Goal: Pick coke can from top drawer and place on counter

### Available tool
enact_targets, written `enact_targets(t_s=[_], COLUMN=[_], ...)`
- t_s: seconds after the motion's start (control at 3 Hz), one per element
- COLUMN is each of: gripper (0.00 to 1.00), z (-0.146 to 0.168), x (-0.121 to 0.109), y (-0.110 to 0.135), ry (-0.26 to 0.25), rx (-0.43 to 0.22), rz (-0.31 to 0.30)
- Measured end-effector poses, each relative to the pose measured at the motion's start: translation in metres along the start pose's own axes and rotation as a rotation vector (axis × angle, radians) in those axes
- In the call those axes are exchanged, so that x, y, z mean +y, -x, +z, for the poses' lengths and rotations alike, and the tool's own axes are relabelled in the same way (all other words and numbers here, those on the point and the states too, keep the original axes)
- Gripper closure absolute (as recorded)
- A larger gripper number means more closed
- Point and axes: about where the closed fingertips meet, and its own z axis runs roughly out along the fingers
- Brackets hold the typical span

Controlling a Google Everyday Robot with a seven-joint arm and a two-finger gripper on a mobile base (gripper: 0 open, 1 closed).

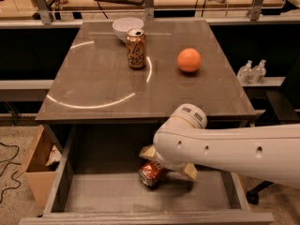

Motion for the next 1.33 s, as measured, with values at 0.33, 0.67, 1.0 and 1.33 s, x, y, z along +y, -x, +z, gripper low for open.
enact_targets(t_s=[0.33, 0.67, 1.0, 1.33], gripper=[0.02, 0.26, 0.49, 0.72], z=[0.0103, 0.0189, 0.0178, 0.0152], x=[-0.0032, 0.0022, 0.002, 0.0023], y=[-0.005, -0.0093, -0.0091, -0.0086], ry=[0.013, 0.019, 0.019, 0.019], rx=[0.021, 0.04, 0.038, 0.038], rz=[0.018, 0.017, -0.025, -0.025])
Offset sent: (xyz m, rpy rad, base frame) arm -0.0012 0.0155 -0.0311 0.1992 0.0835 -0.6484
